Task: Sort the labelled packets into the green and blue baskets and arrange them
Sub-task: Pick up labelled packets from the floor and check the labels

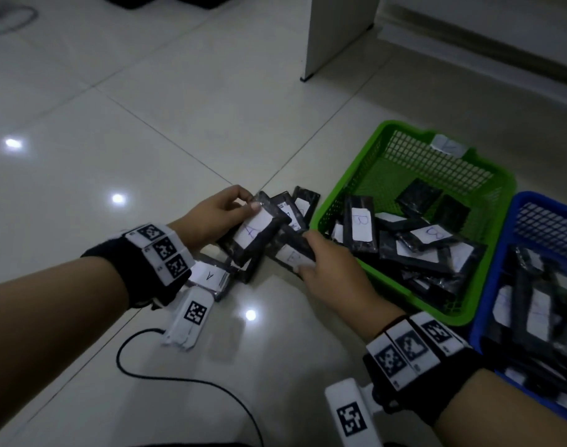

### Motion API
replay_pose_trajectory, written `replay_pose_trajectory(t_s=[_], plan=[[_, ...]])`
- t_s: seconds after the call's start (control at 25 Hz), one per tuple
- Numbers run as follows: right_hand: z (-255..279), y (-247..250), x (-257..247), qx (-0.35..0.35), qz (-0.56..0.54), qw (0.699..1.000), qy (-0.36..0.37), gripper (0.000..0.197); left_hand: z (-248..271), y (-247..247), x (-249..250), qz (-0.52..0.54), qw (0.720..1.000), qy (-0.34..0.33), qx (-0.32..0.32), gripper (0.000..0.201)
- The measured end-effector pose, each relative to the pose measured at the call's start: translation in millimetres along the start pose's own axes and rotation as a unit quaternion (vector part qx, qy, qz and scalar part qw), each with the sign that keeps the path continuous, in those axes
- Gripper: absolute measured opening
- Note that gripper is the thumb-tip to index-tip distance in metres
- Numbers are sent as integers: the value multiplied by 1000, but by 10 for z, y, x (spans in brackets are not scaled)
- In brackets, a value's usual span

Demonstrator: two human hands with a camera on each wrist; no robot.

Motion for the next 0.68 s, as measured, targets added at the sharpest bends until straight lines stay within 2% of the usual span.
replay_pose_trajectory(t_s=[0.12,0.2,0.32,0.44,0.56,0.68], plan=[[4,488,36,64,-18,998,-3,30,-100,-88,343,101,994,-32,13,15],[20,837,260,132,-71,988,-44,40,-173,-181,514,161,986,-46,11,13],[174,1197,841,216,-168,952,-138,46,-369,-514,748,182,981,-64,-34,33],[196,1220,1179,200,-124,955,-180,29,-518,-915,906,175,978,-77,-82,44],[177,1214,1333,176,-116,964,-159,28,-593,-1222,988,164,980,-81,-74,52],[464,1391,1441,223,-113,958,-144,23,-644,-1536,1130,179,977,-101,-63,42]])
Point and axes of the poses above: each hand's wrist, its own z-axis away from the middle knuckle, its own y-axis out of the back of the hand, x = y × z, the point moved 10 cm from there along -z, towards the middle knuckle, and after that the axes turned 8 degrees about -x, right-handed, at the moved point
